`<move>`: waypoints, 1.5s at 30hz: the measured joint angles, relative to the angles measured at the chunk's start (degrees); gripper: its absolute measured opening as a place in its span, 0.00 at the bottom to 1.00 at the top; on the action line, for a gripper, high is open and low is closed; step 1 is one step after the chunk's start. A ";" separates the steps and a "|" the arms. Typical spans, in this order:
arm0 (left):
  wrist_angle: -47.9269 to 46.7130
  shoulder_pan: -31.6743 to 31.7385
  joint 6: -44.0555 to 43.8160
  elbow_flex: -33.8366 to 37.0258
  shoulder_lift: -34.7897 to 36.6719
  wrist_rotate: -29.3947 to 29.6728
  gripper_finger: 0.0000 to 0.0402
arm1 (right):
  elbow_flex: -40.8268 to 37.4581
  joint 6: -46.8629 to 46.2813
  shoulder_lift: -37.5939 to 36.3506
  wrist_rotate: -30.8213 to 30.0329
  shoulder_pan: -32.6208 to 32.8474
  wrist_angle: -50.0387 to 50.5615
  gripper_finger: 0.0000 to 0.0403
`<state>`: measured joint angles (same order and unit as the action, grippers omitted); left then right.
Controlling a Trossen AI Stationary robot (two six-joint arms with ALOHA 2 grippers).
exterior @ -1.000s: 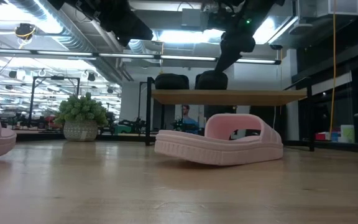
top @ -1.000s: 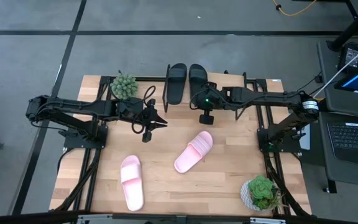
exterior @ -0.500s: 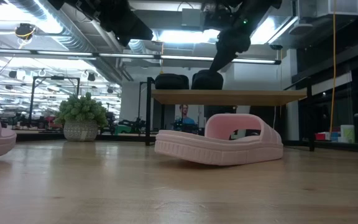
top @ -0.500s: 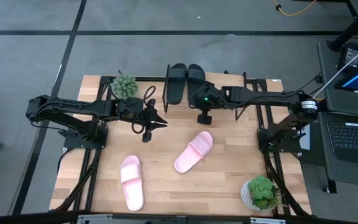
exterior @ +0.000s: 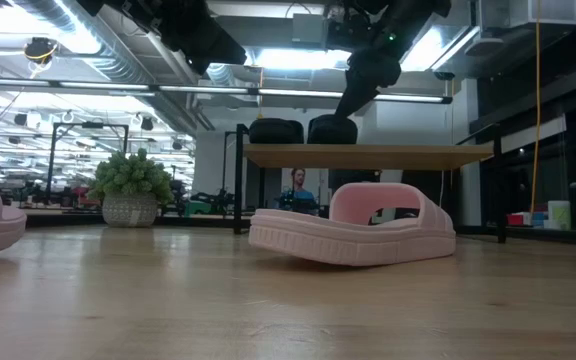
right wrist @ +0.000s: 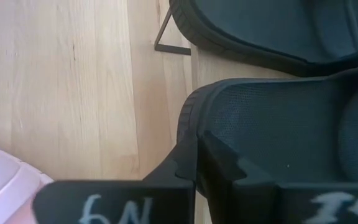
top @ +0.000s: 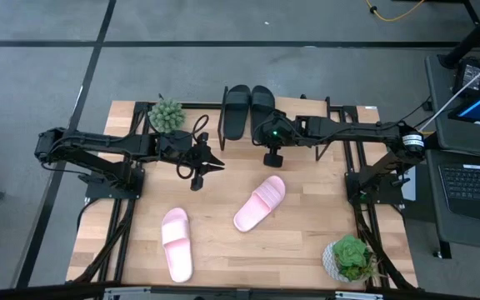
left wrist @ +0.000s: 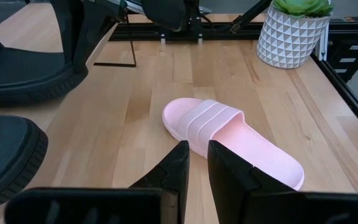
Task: Pick and place slides into the shelf
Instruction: Put the black slide on the shelf, then put the left pink slide on the shelf
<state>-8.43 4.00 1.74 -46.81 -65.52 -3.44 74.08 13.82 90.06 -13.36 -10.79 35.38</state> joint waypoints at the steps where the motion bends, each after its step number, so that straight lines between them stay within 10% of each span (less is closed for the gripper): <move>1: 0.02 0.00 0.00 0.00 0.00 0.00 0.13 | 0.00 0.05 0.00 0.02 0.00 -0.03 0.05; 45: 0.01 0.01 0.00 0.00 0.00 0.00 0.13 | 4.25 1.28 0.00 2.34 1.45 -1.80 0.39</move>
<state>-8.41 4.01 1.74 -46.81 -65.52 -3.44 78.33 15.10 90.06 -11.02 -9.33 33.58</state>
